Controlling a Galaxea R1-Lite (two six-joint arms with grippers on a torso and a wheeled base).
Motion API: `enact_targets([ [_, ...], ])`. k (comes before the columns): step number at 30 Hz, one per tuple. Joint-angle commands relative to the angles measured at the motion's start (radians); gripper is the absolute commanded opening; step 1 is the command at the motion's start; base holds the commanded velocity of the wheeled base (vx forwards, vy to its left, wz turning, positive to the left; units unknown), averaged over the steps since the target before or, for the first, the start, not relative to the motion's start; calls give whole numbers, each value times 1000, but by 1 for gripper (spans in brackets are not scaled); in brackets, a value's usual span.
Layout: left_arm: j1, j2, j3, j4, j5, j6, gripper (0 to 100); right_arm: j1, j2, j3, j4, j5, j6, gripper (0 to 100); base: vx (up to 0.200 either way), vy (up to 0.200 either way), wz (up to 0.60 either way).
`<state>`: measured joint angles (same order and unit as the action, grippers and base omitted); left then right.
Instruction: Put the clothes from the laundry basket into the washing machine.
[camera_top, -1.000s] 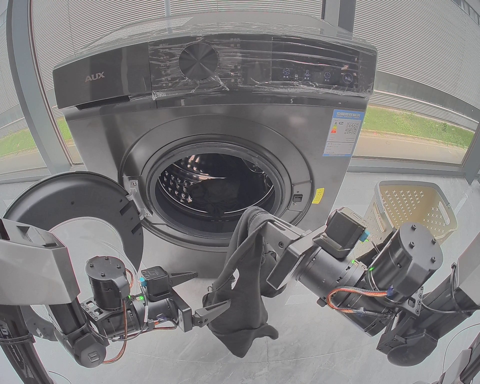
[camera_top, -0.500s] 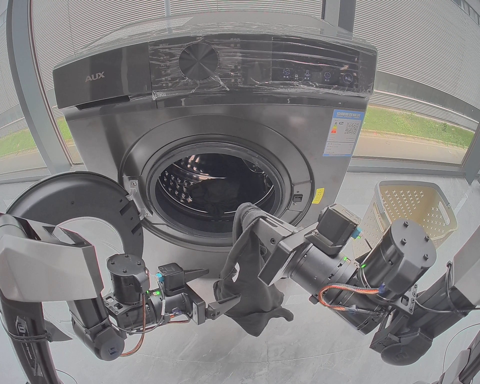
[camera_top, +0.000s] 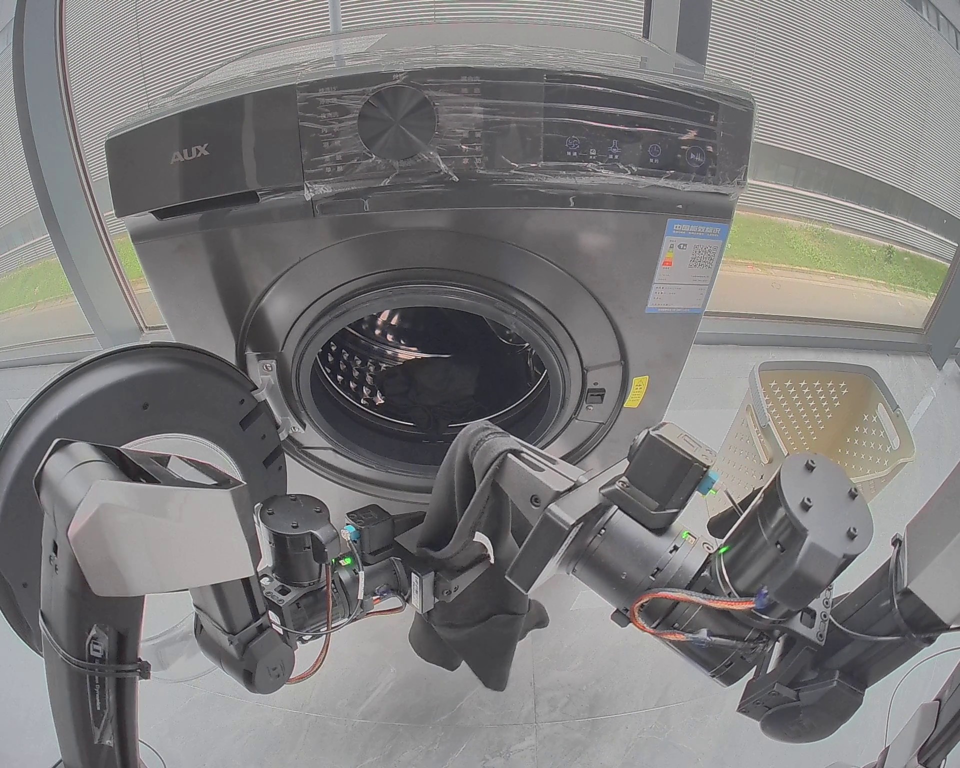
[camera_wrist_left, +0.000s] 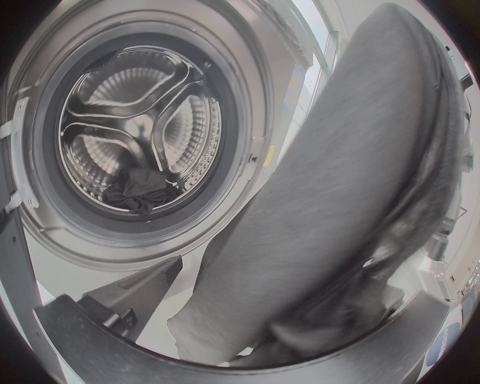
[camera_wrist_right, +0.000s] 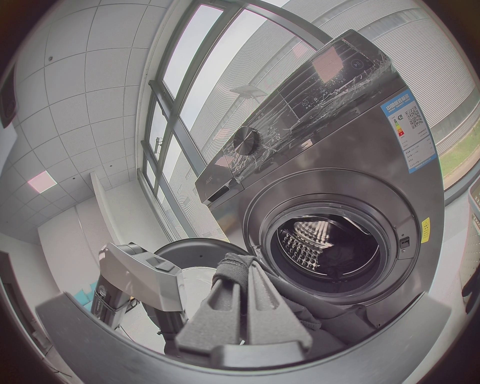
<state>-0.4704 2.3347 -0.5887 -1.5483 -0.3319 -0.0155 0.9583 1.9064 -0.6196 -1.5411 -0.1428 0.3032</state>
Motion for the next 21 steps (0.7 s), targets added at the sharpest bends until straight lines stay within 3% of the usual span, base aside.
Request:
enact_targets([
  [1, 23, 83, -39, 1, 22, 2, 100, 2, -3, 0, -5, 0, -1, 0, 0, 0, 0],
  [5, 23, 86, -57, 1, 24, 0, 100, 2, 2, 0, -5, 0, 1, 0, 0, 0, 0],
  [6, 21, 84, -63, 1, 24, 0, 0, 2, 3, 0, -5, 0, 1, 0, 0, 0, 0],
  [14, -4, 34, -51, -1, 21, -3, 0, -24, 22, -19, 1, 6, -3, 0, 0, 0, 0],
  [21, -40, -146, 70, -1, 7, -20, 0, -139, 86, -117, 7, 6, -6, 0, 0, 0, 0],
])
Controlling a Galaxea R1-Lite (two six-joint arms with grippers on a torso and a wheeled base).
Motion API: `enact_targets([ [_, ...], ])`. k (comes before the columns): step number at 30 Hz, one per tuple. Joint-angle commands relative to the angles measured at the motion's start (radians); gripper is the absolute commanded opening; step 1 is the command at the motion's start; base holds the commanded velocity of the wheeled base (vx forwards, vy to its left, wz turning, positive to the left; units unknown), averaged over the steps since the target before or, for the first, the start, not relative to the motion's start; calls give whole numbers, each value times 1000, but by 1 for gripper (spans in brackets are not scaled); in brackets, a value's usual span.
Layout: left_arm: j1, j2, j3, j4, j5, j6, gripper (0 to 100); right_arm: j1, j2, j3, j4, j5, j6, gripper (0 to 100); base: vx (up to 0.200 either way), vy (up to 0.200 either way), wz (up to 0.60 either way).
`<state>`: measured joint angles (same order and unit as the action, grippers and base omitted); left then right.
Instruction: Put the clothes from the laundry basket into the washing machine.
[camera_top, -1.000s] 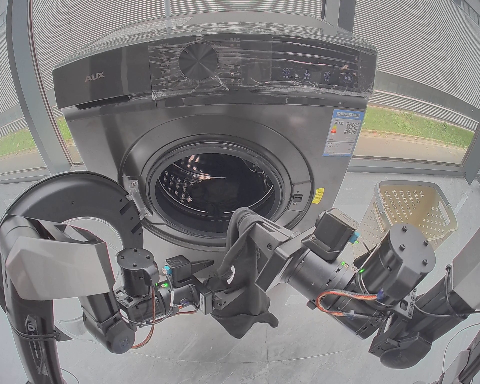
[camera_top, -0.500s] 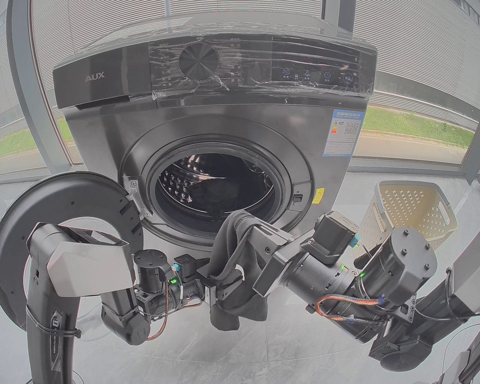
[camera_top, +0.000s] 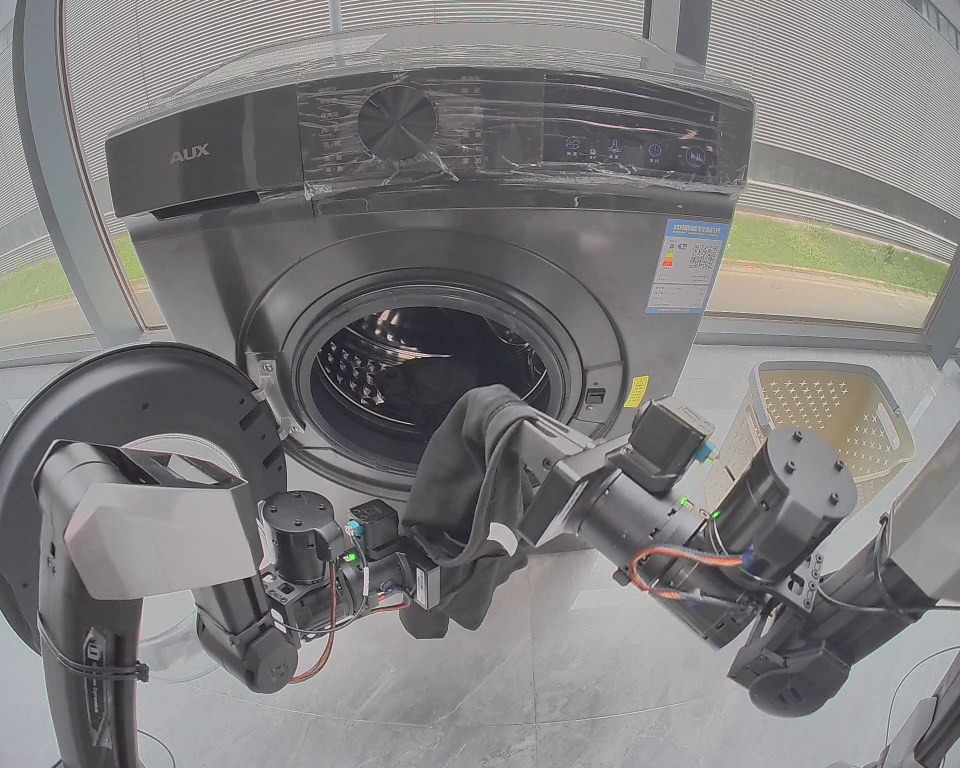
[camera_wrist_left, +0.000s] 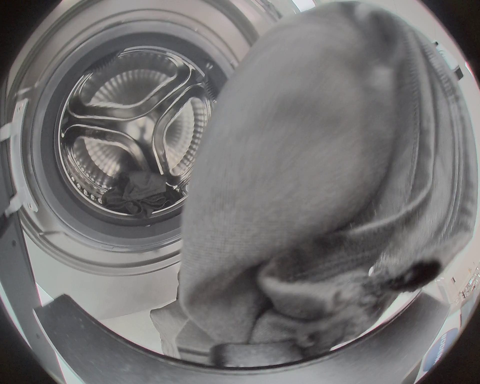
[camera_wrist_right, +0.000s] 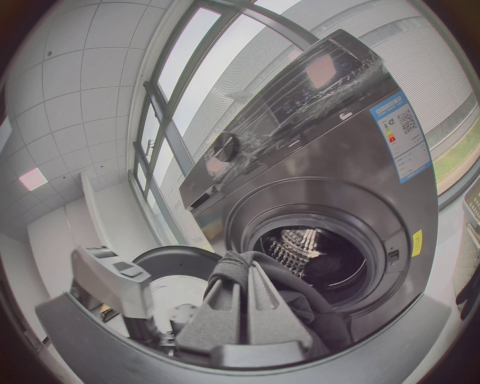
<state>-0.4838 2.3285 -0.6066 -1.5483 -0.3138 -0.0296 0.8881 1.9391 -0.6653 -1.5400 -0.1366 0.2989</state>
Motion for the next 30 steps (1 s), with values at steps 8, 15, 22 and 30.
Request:
enact_targets([
  [8, -65, -380, 357, -1, -133, 8, 0, -181, 176, -191, 8, 5, -1, 0, 0, 0, 0],
  [15, -35, -543, 479, -1, -248, -12, 0, -207, 221, -194, 4, 5, -1, 0, 0, 0, 0],
  [22, -13, -635, 499, -3, -280, -62, 0, -201, 268, -143, -6, 6, -4, 0, 0, 0, 0],
  [30, 4, -606, 446, -1, -263, -85, 0, -192, 300, -65, -6, 29, -6, 0, 0, 0, 0],
])
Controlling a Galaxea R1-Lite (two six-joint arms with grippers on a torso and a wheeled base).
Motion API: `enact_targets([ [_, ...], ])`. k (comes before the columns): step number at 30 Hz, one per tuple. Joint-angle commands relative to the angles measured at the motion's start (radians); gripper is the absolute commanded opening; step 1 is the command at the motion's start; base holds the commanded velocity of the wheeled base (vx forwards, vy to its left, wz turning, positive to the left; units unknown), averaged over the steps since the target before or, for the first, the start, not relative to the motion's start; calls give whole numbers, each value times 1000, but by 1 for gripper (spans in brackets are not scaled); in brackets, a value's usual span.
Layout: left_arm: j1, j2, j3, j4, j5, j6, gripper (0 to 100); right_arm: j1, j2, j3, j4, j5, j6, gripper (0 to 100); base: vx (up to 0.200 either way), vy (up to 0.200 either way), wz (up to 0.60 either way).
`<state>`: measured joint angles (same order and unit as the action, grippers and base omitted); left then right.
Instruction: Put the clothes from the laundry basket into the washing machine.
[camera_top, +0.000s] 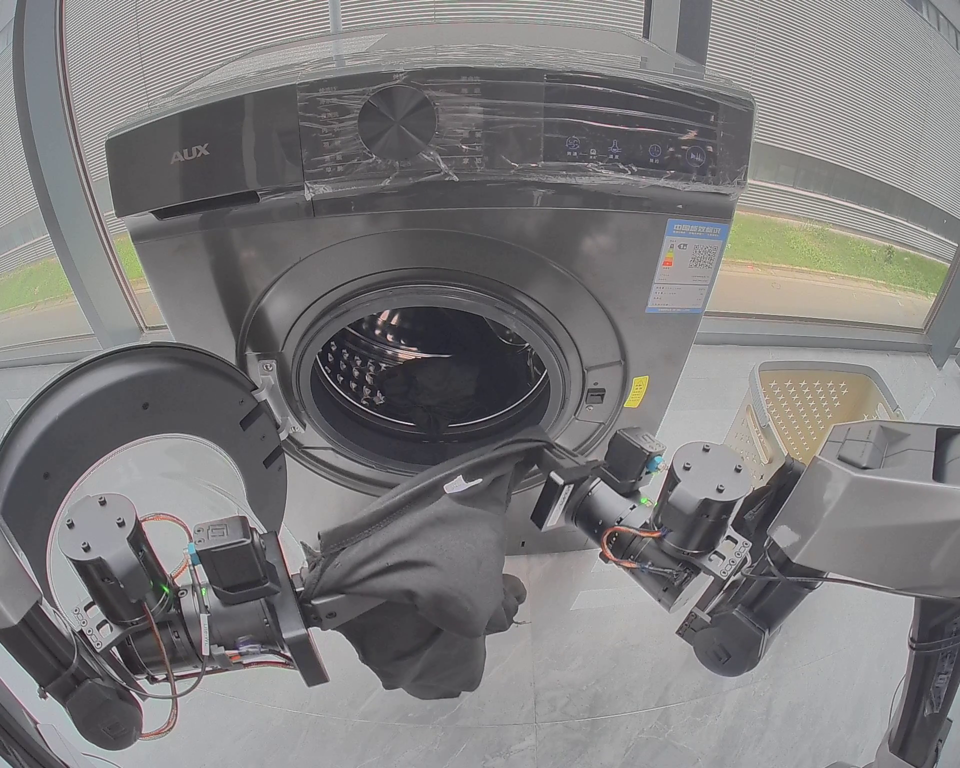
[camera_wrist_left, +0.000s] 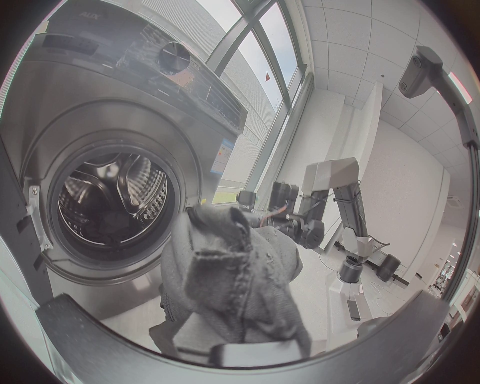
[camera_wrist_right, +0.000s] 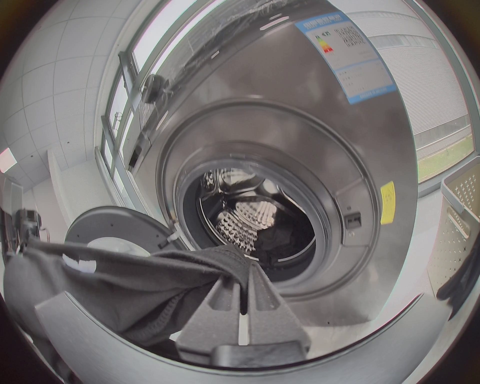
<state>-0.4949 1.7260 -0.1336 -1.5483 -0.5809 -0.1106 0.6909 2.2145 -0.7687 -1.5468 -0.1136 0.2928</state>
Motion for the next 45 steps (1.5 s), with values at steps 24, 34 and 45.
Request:
enact_targets([
  [24, 72, 38, -109, -1, 95, -4, 0, 59, -18, 155, -1, 2, -26, 100, 0, 0, 0],
  [34, 82, 35, -159, -1, 219, -40, 0, -19, -234, 568, -3, 3, -58, 100, 0, 0, 0],
  [45, 121, 55, -190, -1, 365, -61, 0, -100, -345, 502, -1, 23, -41, 100, 0, 0, 0],
])
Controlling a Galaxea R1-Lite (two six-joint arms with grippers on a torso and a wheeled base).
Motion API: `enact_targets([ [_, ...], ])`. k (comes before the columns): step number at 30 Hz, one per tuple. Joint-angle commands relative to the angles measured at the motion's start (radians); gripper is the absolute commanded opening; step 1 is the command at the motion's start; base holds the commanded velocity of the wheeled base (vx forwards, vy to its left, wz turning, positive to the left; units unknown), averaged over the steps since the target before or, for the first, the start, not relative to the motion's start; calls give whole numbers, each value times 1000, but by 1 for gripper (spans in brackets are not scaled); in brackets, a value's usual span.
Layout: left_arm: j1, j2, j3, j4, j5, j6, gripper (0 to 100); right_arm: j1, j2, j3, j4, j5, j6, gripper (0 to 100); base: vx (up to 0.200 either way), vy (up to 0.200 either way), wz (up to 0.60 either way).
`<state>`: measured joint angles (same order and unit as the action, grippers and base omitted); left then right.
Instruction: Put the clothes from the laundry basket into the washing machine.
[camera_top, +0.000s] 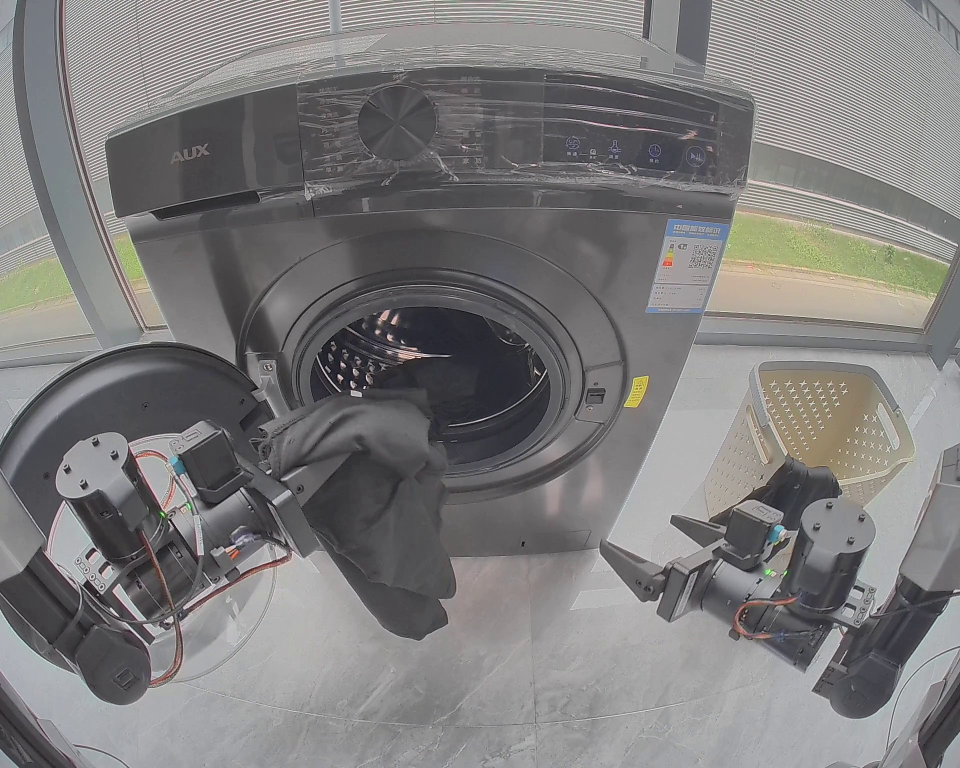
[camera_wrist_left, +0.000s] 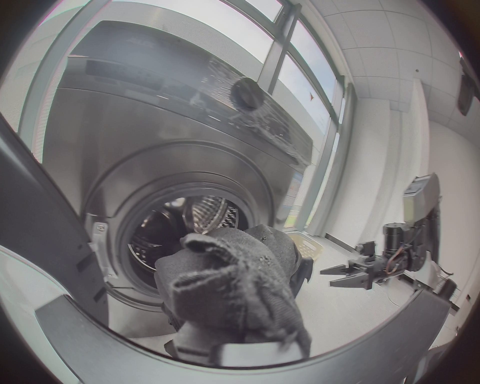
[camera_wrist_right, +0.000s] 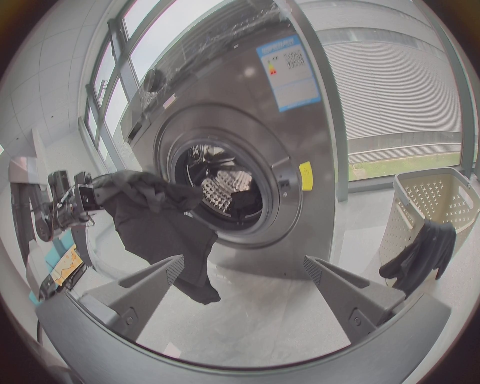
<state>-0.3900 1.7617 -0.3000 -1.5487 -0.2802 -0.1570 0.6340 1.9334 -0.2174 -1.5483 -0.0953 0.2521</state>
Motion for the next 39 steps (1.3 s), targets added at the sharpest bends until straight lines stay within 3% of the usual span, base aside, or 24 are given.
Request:
enact_targets([
  [1, 16, 51, -41, -2, 90, -15, 0, -60, -67, -69, 1, 5, -2, 100, 0, 0, 0],
  [4, 8, 76, -56, -2, 188, -15, 0, -108, -93, -86, 1, 23, -27, 100, 0, 0, 0],
  [5, 7, 73, -53, -2, 197, -15, 0, -117, -110, -82, 2, 34, -34, 100, 0, 0, 0],
  [10, 0, 73, -42, -1, 191, -12, 0, -120, -117, -65, 2, 54, -39, 100, 0, 0, 0],
  [16, 8, 71, -45, -2, 188, -13, 0, -119, -93, -62, 1, 52, -34, 100, 0, 200, 0],
  [31, 10, 90, -47, -1, 188, -13, 0, -106, -53, -62, 1, 51, -27, 100, 0, 0, 0],
  [39, 8, 90, -42, -1, 187, -10, 0, -102, -44, -60, 1, 49, -27, 100, 150, 0, 0],
])
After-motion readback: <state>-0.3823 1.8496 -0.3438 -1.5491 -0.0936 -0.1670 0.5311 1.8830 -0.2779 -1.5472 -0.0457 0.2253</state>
